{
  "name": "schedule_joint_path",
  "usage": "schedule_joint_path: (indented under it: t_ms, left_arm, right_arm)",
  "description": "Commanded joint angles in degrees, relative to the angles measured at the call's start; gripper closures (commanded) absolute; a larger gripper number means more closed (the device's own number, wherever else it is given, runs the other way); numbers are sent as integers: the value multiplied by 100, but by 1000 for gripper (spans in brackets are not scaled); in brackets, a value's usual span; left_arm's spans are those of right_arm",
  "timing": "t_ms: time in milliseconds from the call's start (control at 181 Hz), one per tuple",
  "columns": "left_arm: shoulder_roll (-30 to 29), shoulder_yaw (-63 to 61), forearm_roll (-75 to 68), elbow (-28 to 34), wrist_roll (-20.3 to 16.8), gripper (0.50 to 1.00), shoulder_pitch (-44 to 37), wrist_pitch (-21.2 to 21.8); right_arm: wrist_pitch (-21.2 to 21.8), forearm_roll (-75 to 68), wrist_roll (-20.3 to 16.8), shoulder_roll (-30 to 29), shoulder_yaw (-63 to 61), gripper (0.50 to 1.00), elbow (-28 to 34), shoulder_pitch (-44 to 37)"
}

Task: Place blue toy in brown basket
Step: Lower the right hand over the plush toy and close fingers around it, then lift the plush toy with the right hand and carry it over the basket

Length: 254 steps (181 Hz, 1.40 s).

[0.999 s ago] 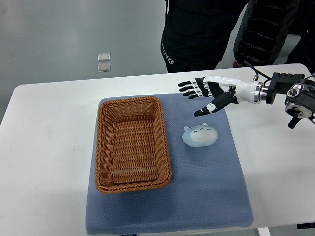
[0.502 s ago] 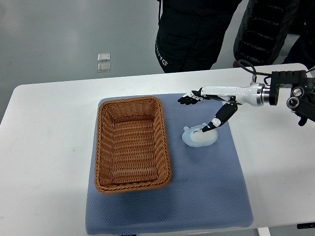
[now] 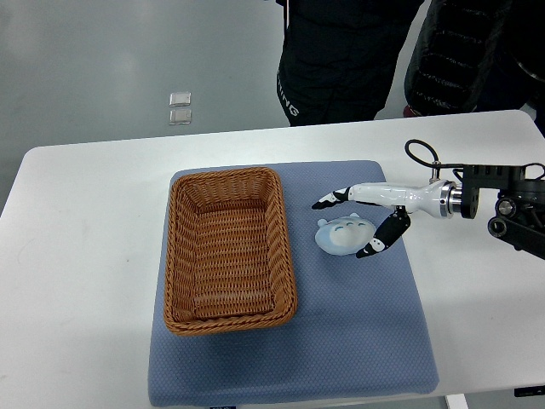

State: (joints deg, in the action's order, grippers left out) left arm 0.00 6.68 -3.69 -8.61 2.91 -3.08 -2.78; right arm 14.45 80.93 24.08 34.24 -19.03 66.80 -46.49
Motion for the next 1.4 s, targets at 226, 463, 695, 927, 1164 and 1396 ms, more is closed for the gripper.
schedule_joint_path:
  t_ms: [226,463,695,927,1164,1396]
  left_arm:
    - [0,0,0,0,-1,500,0,5]
    - [0,0,0,0,-1,500,0,-4]
    - [0,0,0,0,-1,500,0,5]
    - [0,0,0,0,-1,500,0,-4]
    - [0,0,0,0,-1,500,0,-4]
    - [0,0,0,0,-1,500,0,5]
  right_arm:
    - [-434,37,-70,-295,-4,589,-246,246]
    - [-592,37,-79,-391,-4,591,-413,281]
    - [-601,37,-158,-383,-4,644,-431,342]
    - [-663,37,-149,-427,-13,807,-422,360]
    - [-707,-7,-114,-418,-13,959,-422,360]
    - [-654,-182,0,-330,-206,1000,-369,307]
